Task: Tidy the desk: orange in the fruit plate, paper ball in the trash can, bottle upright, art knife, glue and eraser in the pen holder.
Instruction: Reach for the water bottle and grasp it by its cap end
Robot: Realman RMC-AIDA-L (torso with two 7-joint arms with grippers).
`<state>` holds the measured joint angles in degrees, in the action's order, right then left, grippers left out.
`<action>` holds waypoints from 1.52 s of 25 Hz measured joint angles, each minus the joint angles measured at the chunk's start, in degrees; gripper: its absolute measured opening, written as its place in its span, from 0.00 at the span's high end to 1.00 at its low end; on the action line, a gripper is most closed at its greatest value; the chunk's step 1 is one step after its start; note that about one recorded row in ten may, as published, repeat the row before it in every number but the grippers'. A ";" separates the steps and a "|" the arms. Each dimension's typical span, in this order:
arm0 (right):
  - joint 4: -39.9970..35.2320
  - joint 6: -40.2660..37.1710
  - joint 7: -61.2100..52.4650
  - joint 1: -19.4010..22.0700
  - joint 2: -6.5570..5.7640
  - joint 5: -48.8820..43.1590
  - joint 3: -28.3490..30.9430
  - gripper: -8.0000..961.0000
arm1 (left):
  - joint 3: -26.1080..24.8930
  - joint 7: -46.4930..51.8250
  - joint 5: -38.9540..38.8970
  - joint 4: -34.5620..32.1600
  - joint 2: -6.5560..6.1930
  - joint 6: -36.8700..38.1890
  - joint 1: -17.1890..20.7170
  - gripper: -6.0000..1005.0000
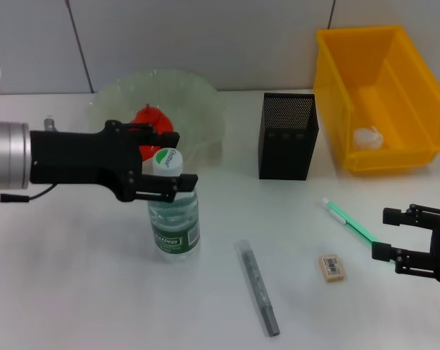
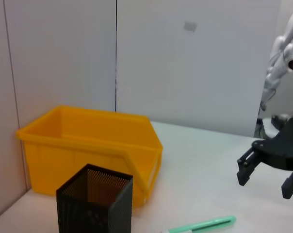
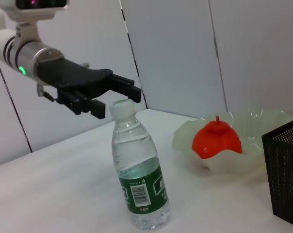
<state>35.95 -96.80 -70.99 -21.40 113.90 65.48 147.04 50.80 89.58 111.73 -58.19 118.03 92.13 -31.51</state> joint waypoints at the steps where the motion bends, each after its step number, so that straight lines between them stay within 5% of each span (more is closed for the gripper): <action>1: 0.00 0.01 -0.02 -0.01 0.00 0.00 0.00 0.24 | -0.08 -1.34 -0.57 0.72 0.00 -0.24 0.38 0.21; 14: 0.00 0.05 -0.19 -0.23 -0.09 0.00 0.00 0.24 | -4.28 -13.22 -2.78 11.64 0.04 -3.16 0.62 0.21; 38: 0.00 0.03 -0.30 -0.40 -0.09 0.00 0.00 0.24 | -4.48 -17.57 -4.48 18.58 0.08 -5.79 0.76 0.21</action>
<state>35.95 -96.77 -71.28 -21.79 113.82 65.47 147.04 46.32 72.00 107.24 -39.61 118.12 86.34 -30.75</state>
